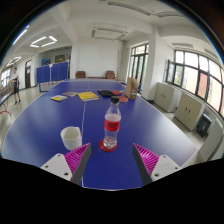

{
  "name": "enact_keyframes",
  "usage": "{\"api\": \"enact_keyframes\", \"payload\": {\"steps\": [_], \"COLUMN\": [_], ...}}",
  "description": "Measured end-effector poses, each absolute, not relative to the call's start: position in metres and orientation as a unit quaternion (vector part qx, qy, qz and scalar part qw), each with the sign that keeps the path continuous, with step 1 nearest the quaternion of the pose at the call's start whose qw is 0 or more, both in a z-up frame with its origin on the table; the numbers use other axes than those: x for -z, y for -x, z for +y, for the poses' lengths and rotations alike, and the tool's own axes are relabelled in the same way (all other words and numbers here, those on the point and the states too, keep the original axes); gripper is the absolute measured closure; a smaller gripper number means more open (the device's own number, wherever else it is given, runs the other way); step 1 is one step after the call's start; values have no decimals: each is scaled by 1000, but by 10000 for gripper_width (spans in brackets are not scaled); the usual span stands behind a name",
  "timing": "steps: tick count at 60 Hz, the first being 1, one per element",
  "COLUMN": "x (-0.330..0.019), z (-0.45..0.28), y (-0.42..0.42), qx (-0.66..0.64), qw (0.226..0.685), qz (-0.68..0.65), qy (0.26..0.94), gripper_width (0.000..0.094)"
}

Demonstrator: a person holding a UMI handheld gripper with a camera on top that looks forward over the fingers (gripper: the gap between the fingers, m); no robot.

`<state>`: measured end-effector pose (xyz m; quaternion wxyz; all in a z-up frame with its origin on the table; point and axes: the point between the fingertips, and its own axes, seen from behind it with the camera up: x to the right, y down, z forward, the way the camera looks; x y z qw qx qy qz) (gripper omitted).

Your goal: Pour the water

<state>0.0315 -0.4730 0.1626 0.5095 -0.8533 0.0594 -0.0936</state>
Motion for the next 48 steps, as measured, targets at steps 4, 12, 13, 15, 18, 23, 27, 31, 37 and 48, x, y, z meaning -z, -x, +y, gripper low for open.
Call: {"api": "enact_keyframes", "payload": {"steps": [4,12,13,15,18,23,27,31,37,48], "x": [-185,-211,-214,-218,-228,-237,-246,-249,-254,-257], "z": [-513,-600,-608,-626,-648,-675,-693,-700,-709,-709], "y": [-20,7,9,15,21,26,30,32,29,28], "qx": [92,90,88,83,80,86,90,88,90,91], "qw": [508,503,502,502,502,505,508,509,514,514], "qz": [59,60,61,59,60,56,48,46,55,58], "qy": [855,858,859,859,859,857,855,855,852,851], "gripper_width": [79,84,84,88,84,83,85,81,83,86]}}
